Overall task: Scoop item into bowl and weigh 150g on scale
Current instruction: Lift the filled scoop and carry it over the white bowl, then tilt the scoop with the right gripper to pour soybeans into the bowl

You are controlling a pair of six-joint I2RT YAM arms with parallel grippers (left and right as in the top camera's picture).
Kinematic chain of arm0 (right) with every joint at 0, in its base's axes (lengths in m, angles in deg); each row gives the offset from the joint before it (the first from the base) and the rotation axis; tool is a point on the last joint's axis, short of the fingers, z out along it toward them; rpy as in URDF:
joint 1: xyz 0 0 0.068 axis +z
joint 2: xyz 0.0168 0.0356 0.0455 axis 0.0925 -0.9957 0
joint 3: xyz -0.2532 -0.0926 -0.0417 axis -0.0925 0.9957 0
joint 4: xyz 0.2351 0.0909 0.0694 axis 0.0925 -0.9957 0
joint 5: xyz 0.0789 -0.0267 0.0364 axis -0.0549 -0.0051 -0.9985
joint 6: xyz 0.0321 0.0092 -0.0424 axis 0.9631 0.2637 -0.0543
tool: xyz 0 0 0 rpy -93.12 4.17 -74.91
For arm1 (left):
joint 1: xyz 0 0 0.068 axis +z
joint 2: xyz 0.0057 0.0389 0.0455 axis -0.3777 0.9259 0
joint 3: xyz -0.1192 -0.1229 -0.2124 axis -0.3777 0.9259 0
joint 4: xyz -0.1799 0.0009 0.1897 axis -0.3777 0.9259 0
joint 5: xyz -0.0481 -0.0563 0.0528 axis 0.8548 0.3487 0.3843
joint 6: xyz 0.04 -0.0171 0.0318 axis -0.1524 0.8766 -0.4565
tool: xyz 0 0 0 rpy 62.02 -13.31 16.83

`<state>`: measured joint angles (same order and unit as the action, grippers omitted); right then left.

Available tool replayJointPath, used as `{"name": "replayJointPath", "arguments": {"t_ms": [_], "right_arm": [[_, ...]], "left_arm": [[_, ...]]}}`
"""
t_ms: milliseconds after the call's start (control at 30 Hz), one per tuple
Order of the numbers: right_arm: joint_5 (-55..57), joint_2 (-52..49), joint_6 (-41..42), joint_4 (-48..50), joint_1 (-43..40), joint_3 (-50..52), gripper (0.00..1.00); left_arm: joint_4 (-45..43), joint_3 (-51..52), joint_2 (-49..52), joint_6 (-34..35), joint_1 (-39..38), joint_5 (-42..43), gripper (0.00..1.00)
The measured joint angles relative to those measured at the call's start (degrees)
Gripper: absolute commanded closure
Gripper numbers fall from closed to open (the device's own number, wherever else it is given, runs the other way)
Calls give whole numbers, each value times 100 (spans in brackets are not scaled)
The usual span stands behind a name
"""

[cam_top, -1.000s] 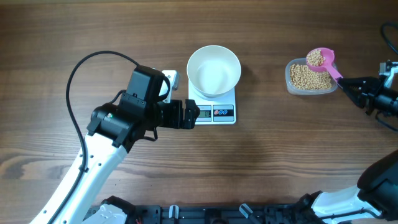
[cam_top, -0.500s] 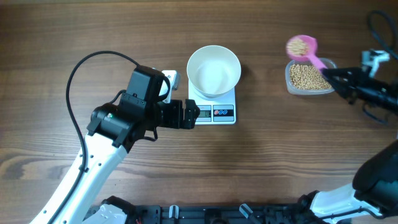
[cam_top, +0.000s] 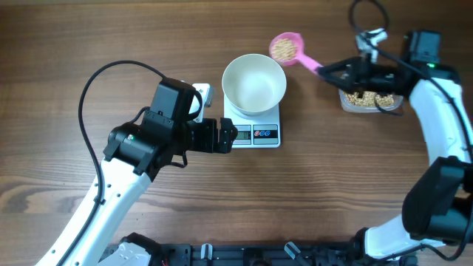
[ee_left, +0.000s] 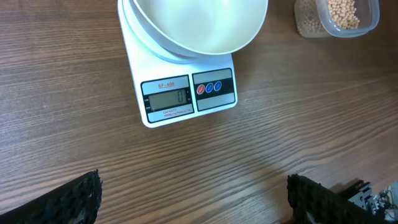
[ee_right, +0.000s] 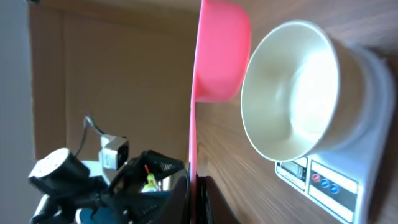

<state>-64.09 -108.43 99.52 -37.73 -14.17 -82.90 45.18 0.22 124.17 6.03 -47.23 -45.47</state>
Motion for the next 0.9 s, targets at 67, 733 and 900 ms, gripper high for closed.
{"name": "replayJointPath", "arguments": {"t_ms": [67,733,900], "right_arm": [[236,0,92,13,212,0,96],[4120,472,-669,96,1939,4,96],[4804,693,-940,286,2302,4,96]], "left_arm": [[0,0,0,0,0,0,0],[2,-2,0,0,0,0,0],[2,-2,0,0,0,0,0]]}}
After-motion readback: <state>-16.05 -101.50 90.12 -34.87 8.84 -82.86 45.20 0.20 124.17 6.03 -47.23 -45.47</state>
